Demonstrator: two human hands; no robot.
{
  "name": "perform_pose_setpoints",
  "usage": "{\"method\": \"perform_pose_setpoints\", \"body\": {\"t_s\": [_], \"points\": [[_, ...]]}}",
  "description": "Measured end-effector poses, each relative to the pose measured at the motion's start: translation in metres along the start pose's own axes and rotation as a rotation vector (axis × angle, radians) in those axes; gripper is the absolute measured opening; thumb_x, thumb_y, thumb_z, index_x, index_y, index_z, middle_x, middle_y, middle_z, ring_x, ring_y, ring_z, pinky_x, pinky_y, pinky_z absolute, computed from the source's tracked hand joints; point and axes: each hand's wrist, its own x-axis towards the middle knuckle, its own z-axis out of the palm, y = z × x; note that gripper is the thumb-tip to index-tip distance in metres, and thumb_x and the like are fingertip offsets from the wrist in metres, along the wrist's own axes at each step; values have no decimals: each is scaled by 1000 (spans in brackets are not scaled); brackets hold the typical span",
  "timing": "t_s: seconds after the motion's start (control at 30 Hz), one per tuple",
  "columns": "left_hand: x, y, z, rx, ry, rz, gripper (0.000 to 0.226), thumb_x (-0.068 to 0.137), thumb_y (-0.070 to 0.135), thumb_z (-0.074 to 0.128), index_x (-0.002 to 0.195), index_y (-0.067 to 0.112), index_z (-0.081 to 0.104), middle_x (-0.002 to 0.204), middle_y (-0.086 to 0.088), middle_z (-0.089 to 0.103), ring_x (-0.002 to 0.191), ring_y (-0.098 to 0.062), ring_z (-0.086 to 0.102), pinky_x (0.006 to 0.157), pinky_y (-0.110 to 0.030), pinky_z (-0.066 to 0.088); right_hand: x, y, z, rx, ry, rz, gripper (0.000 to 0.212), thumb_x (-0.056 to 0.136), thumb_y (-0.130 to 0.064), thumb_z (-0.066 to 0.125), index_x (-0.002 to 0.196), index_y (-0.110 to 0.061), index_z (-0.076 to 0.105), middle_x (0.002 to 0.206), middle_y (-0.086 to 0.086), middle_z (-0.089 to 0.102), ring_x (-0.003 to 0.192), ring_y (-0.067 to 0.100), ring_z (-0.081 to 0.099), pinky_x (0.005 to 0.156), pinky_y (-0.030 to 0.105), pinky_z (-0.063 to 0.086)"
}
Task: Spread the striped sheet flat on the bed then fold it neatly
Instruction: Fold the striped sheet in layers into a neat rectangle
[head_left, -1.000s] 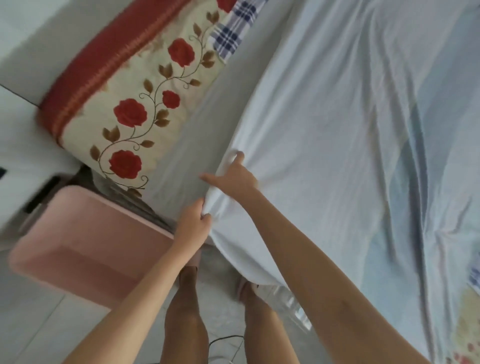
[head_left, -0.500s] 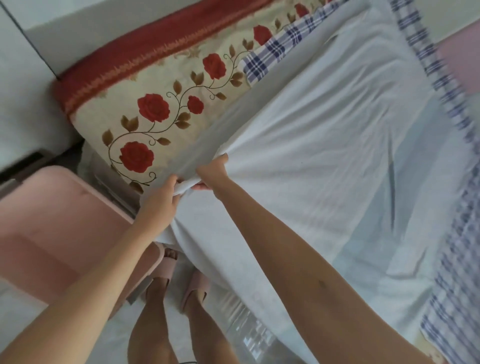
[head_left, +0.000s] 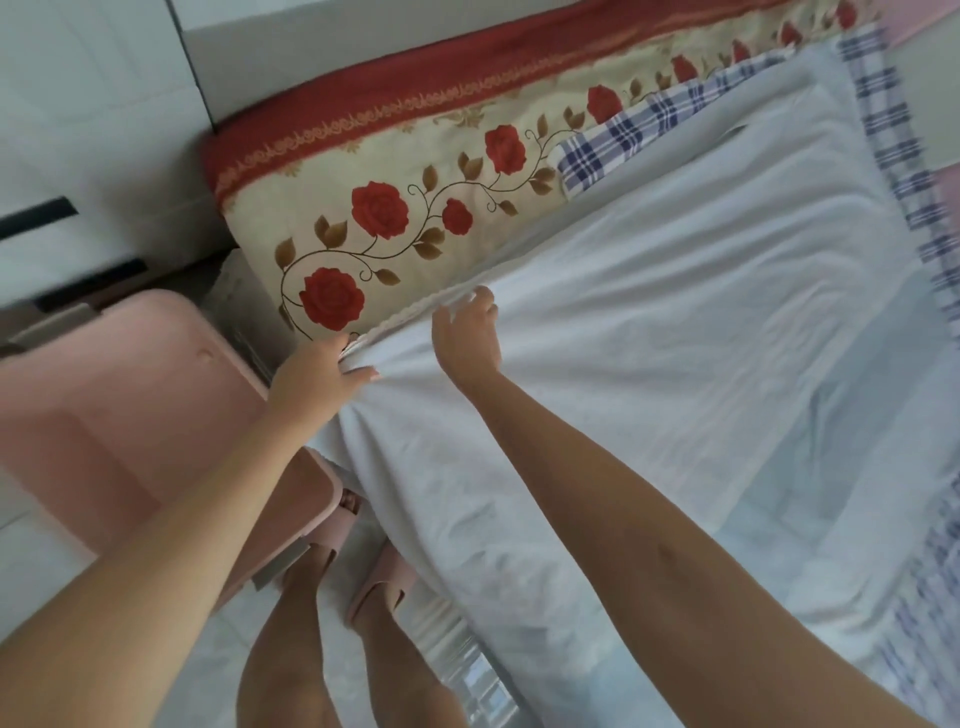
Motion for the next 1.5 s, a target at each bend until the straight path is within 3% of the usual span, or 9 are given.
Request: {"method": "perform_pose_setpoints", "body": {"t_s": [0.07, 0.2, 0.4, 0.6, 0.87, 1.07, 1.17, 1.3, 1.5], "points": [[-4, -1, 0, 12, 28, -9, 55, 90, 33, 62, 133, 2, 47, 120, -17, 60, 113, -36, 55, 85, -40, 45, 6, 10, -3, -229, 131, -224, 46, 97, -11, 42, 142, -14, 32, 134, 11, 38, 117, 26, 44, 90, 36, 45], [-22, 1, -4, -26, 160, 160, 25, 87, 20, 67, 89, 0, 53, 59, 7, 39, 62, -32, 49, 49, -28, 28, 25, 15, -16, -619, -50, -620, 34, 99, -18, 37, 127, -25, 55, 137, -2, 47, 135, 22, 29, 115, 45, 8], [-32, -18, -3, -119, 210, 119, 19, 85, 21, 69, 91, 9, 55, 78, -3, 57, 71, -25, 55, 63, -39, 46, 27, 12, -22, -944, -354, -775, 30, 96, -32, 46, 121, -18, 55, 118, -3, 61, 123, 21, 44, 115, 45, 1], [-24, -55, 2, -128, 149, -76, 25, 97, 21, 51, 115, 5, 60, 108, -11, 64, 98, -28, 58, 80, -35, 45, 49, 4, -11, -685, -227, -756, 22, 96, -34, 51, 109, -20, 61, 115, -6, 64, 111, 18, 54, 106, 40, 22], [-34, -62, 23, -7, -143, -183, 42, 97, 5, 43, 139, 6, 43, 141, -11, 46, 124, -28, 46, 98, -33, 38, 51, -3, 21, -1037, -540, -734, 29, 90, -20, 53, 118, -19, 61, 117, 2, 57, 110, 23, 52, 92, 34, 32], [-31, -47, 26, -477, -73, -407, 26, 95, -1, 38, 92, 12, 60, 78, -10, 58, 72, -23, 55, 58, -22, 39, 43, 1, 23, -919, -815, -501, 37, 99, -36, 44, 69, -15, 48, 72, -1, 48, 66, 15, 44, 60, 27, 33], [-31, -48, 33, -413, -137, -385, 23, 93, 5, 38, 91, -1, 60, 72, -10, 53, 70, -24, 53, 58, -29, 37, 44, 6, 21, -889, -723, -522, 36, 100, -32, 43, 72, -10, 47, 71, 4, 46, 69, 21, 45, 60, 31, 31], [-21, -66, 38, -199, 29, -332, 15, 91, 15, 53, 100, 5, 59, 93, -13, 59, 86, -30, 58, 69, -34, 41, 48, 9, 31, -856, -355, -734, 25, 97, -25, 46, 117, -13, 58, 114, 7, 62, 105, 27, 56, 80, 33, 41], [-3, -73, 44, -214, -64, -346, 82, 79, 8, 70, 148, 15, 26, 152, -10, 28, 136, -26, 32, 107, -34, 31, 57, 16, 60, -910, -208, -726, 28, 93, -28, 52, 118, -18, 59, 116, 4, 63, 110, 25, 55, 92, 33, 35]]}}
